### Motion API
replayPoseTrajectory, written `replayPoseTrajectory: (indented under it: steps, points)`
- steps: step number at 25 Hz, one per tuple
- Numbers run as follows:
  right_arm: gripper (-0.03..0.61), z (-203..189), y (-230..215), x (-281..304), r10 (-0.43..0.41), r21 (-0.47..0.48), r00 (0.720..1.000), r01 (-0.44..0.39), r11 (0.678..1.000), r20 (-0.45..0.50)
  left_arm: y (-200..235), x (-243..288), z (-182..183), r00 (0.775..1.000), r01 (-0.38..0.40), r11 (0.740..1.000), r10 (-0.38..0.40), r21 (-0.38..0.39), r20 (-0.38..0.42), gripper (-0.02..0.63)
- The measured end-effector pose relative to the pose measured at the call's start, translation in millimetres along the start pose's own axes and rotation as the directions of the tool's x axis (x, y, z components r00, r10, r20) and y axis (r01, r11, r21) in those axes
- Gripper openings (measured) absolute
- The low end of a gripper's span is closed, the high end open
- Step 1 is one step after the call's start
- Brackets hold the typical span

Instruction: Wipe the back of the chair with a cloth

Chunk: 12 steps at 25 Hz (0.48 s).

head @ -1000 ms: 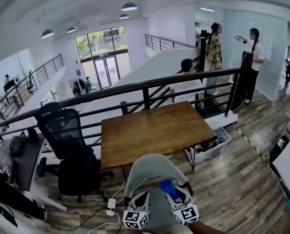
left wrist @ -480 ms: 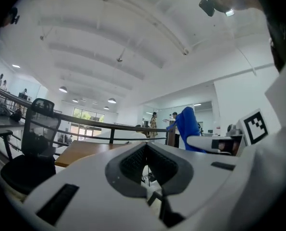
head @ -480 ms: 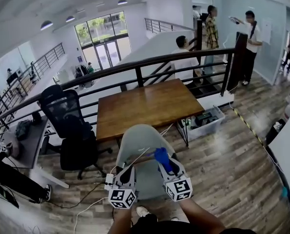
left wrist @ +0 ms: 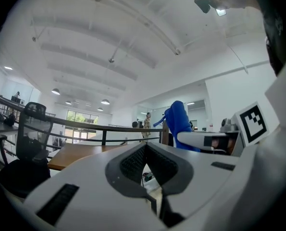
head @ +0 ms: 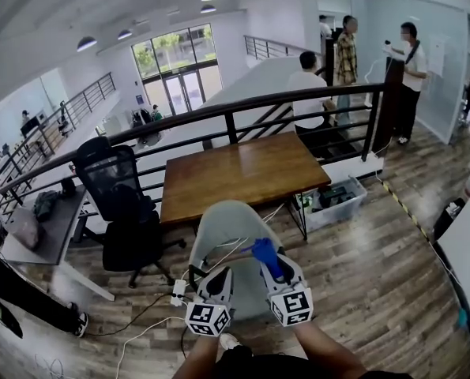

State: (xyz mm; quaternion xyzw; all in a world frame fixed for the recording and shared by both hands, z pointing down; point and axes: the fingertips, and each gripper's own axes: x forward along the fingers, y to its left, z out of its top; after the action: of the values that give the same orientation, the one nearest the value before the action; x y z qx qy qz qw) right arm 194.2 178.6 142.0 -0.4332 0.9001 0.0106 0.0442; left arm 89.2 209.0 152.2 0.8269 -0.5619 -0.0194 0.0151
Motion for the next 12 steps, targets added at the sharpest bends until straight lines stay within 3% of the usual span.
replayPoseTrajectory:
  steps: [6,12]
  points:
    - [0.123,12,-5,-5,0.007,0.012,0.999,-0.007,1.000,0.037,-18,9,8,0.999,0.023,0.999,-0.023,0.023,0.023,0.002]
    - [0.123,7,-8,-7,0.012,-0.004,1.000,-0.012,1.000,0.021,-20,6,20,0.998,-0.022,0.999,0.019,0.047,0.065,0.002]
